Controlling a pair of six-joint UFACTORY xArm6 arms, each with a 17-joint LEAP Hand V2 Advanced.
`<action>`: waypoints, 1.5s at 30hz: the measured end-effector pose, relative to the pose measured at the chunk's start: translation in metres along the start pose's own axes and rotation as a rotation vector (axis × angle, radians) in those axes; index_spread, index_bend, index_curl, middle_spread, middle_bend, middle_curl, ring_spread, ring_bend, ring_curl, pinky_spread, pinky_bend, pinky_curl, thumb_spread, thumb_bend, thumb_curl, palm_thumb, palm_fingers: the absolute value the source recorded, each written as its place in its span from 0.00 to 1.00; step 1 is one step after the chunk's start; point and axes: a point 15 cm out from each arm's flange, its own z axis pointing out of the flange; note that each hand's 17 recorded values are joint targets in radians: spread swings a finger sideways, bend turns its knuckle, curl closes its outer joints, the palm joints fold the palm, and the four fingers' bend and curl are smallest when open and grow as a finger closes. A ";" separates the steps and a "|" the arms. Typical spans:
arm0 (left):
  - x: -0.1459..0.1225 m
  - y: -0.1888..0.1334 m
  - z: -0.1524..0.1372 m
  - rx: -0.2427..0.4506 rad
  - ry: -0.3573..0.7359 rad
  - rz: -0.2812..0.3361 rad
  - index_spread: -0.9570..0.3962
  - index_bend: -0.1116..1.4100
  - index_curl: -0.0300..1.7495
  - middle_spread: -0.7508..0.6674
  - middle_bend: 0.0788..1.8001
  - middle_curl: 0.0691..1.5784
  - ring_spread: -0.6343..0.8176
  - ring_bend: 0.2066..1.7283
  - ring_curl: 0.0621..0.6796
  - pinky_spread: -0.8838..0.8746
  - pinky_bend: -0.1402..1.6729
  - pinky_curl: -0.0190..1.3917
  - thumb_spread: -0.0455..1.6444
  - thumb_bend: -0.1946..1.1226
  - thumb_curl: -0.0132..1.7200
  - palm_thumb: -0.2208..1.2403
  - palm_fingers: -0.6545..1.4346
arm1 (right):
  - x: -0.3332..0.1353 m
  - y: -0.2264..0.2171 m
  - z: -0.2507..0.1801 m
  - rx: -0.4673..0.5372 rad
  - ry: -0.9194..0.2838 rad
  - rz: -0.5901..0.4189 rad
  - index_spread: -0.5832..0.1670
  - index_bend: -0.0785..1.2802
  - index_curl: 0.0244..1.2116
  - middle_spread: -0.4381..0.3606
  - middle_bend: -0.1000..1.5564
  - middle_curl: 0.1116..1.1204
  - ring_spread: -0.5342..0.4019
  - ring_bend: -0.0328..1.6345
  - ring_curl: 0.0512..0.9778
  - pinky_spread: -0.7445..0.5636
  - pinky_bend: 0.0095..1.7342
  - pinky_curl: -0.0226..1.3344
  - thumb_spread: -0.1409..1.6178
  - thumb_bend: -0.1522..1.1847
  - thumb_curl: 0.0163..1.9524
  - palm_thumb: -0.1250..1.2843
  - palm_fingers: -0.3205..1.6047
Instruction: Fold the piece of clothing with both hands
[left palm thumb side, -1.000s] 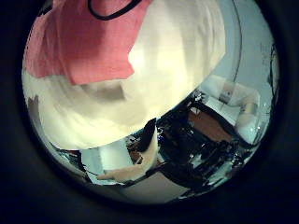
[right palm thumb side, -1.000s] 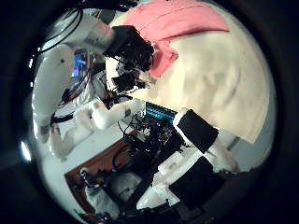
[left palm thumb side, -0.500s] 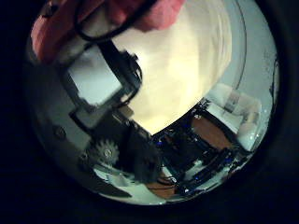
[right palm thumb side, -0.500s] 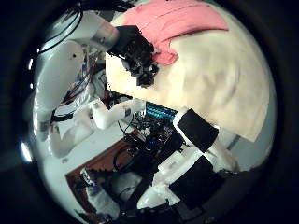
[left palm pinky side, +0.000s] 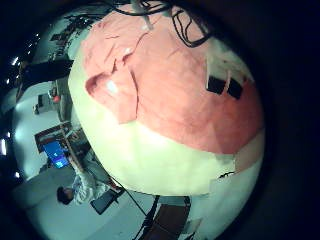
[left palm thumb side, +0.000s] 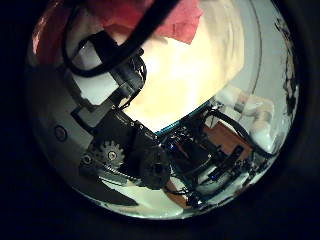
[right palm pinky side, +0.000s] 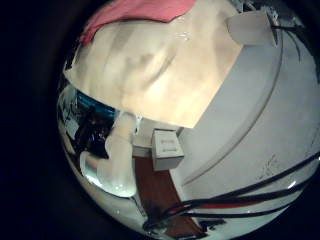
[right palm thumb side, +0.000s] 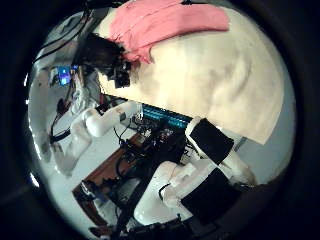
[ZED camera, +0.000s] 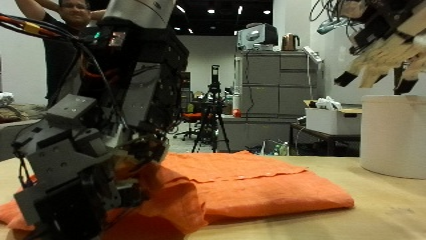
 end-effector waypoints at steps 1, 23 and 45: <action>-0.001 0.003 -0.002 -0.004 0.002 0.002 0.30 0.44 0.34 0.19 0.58 0.36 0.08 0.54 0.62 0.10 0.62 0.35 0.93 0.51 0.50 0.70 0.89 | 0.001 -0.005 0.003 -0.002 0.009 -0.005 0.47 0.18 0.24 0.84 0.21 0.22 0.89 0.19 0.17 0.74 0.15 0.25 0.79 0.10 0.14 0.60 0.29; -0.021 0.033 -0.031 0.022 0.012 -0.001 0.26 0.39 0.43 0.21 0.61 0.35 0.08 0.56 0.64 0.10 0.63 0.35 0.96 0.57 0.65 0.64 0.88 | -0.008 -0.124 0.112 0.045 0.069 -0.090 0.49 0.17 0.22 0.62 0.19 0.24 0.73 0.24 0.22 0.70 0.16 0.25 0.65 0.09 0.14 0.50 0.28; -0.029 0.030 -0.067 0.074 0.003 -0.010 0.23 0.35 0.49 0.21 0.61 0.33 0.08 0.55 0.64 0.09 0.62 0.35 0.96 0.62 0.72 0.59 0.88 | -0.003 -0.166 0.123 0.125 0.084 0.028 0.28 0.36 0.35 0.24 0.46 0.44 0.26 0.51 0.41 0.22 0.36 0.32 0.67 0.10 0.18 0.73 0.87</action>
